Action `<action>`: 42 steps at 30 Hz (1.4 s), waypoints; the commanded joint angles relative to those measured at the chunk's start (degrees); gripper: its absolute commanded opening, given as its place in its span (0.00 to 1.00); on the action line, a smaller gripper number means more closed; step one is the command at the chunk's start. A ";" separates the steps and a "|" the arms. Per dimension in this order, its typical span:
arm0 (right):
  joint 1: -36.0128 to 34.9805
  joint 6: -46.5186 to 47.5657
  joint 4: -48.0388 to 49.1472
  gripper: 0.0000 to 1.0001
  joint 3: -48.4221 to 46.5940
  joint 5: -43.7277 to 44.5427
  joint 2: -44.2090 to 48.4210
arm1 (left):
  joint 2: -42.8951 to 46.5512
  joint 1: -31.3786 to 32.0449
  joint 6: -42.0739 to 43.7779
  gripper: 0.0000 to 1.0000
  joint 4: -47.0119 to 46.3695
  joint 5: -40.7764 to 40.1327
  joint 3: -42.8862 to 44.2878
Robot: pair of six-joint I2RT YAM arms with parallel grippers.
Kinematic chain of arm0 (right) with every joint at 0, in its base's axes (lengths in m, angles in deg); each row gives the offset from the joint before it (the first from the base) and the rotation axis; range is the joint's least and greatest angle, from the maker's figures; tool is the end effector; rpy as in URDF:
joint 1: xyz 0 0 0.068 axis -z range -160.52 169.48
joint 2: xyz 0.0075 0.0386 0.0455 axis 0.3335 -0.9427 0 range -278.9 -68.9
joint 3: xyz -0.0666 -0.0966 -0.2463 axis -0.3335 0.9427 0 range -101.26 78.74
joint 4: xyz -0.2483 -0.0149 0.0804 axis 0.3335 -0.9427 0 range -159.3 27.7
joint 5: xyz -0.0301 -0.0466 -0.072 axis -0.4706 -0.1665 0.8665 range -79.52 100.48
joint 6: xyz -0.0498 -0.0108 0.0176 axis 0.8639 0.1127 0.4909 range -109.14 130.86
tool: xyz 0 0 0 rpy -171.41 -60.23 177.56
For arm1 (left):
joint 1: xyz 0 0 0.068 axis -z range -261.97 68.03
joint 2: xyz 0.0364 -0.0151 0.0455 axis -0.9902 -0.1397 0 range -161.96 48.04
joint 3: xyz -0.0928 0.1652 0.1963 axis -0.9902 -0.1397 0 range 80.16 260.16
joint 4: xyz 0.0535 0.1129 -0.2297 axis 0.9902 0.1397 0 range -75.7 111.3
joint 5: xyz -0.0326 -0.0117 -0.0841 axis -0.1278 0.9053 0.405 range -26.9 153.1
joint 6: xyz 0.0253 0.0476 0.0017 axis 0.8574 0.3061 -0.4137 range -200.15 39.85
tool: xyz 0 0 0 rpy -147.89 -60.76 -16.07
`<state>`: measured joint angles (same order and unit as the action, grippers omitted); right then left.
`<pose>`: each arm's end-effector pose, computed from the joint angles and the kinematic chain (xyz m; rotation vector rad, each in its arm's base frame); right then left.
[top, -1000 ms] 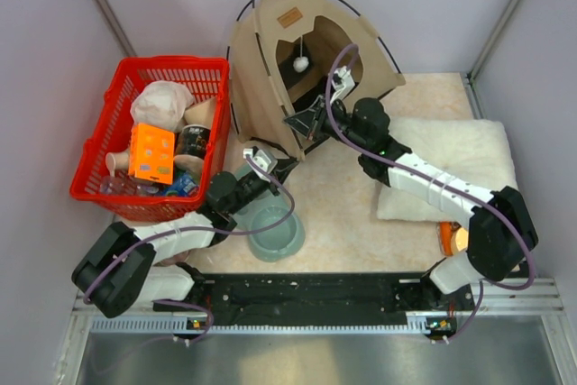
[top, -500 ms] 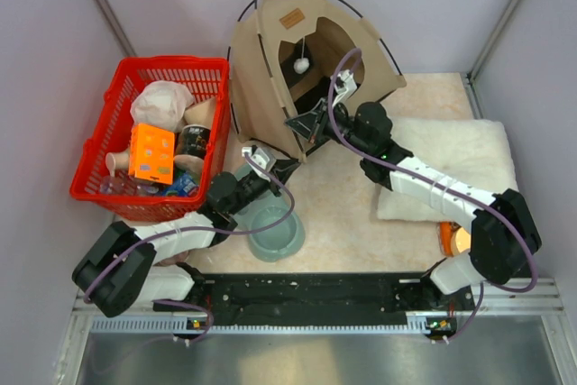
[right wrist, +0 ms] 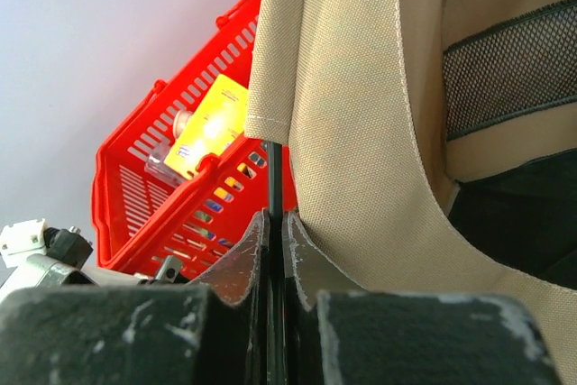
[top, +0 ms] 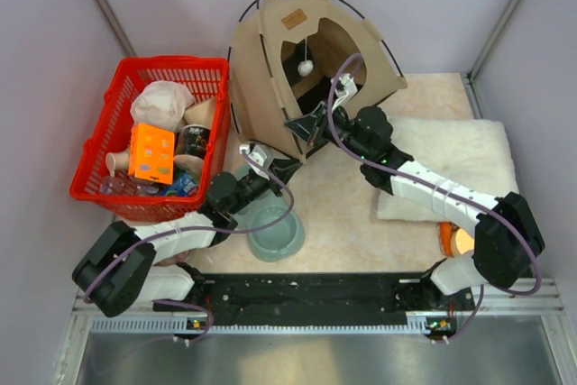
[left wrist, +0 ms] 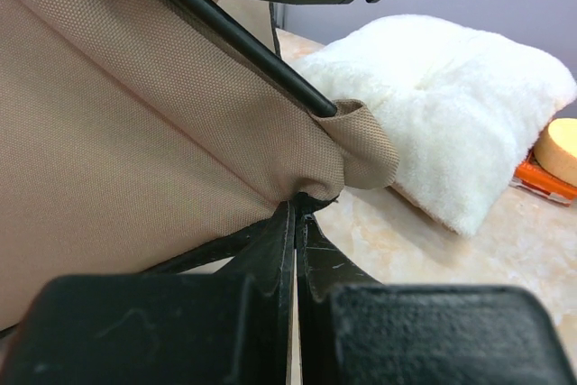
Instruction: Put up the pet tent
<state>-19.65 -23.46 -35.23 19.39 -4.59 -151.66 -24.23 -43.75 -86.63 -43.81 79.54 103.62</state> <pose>0.2607 0.2238 0.3401 -0.2965 1.6108 1.2061 0.1924 -0.1644 0.2376 0.6331 1.3258 -0.8421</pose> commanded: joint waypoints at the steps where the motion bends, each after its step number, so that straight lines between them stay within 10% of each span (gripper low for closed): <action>1: 0.20 2.86 3.43 0.00 0.38 7.25 2.69 | -0.15 2.30 -6.00 0.00 -4.90 7.72 0.00; 42: -7.10 11.91 -2.37 0.00 9.96 9.79 9.55 | 2.40 1.07 -14.70 0.00 -9.66 9.83 2.73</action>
<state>-26.56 -14.61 -36.48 27.94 1.72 -143.71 -25.30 -43.44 -98.65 -47.35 83.74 103.75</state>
